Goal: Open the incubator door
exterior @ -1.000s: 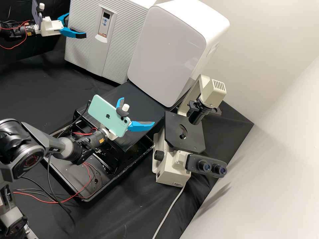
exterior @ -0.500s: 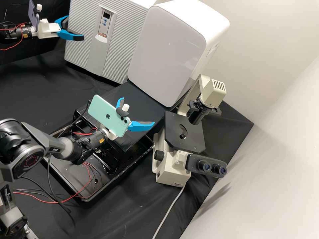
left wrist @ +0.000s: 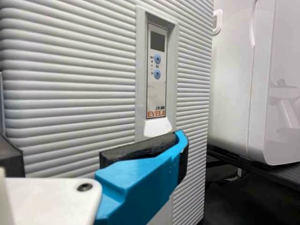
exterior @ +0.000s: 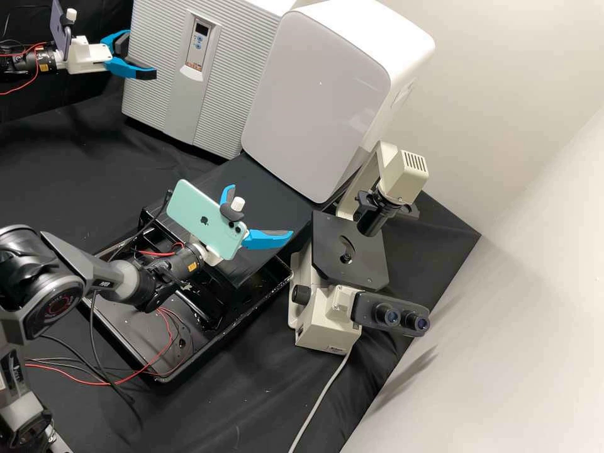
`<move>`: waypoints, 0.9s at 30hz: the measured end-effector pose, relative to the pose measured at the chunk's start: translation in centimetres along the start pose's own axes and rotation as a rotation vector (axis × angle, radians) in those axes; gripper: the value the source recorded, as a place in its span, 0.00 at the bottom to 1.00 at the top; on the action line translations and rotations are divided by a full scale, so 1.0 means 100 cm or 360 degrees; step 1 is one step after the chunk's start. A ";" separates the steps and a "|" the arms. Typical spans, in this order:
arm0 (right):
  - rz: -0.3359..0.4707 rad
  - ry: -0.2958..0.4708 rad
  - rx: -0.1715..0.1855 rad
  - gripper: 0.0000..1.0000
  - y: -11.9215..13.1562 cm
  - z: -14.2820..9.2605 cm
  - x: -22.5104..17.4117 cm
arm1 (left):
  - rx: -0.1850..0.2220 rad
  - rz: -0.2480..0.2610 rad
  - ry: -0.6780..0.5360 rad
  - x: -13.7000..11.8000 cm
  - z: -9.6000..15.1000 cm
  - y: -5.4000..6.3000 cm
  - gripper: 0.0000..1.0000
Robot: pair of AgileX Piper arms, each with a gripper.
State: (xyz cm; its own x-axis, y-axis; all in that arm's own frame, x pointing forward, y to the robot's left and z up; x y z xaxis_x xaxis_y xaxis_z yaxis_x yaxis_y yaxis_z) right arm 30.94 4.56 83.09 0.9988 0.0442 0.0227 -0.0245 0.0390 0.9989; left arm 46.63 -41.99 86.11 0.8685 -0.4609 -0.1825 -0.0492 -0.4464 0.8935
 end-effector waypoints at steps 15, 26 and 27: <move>0.0000 0.0000 0.0000 1.00 0.000 0.000 0.000 | -0.0015 -0.0007 0.0006 -0.005 0.009 0.002 0.00; 0.0000 0.0000 0.0000 1.00 0.000 0.000 0.000 | -0.0043 0.0012 0.0035 -0.006 0.008 0.002 0.00; 0.0000 0.0000 0.0000 1.00 0.000 0.000 0.000 | -0.0044 0.0014 0.0037 -0.006 0.008 0.002 0.00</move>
State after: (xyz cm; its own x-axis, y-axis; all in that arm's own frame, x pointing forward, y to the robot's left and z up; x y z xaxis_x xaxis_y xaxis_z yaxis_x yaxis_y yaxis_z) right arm 30.94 4.56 83.09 0.9988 0.0442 0.0227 -0.0245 0.0390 0.9989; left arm 45.70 -42.36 86.06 0.8793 -0.4466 -0.1655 -0.0433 -0.4211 0.9060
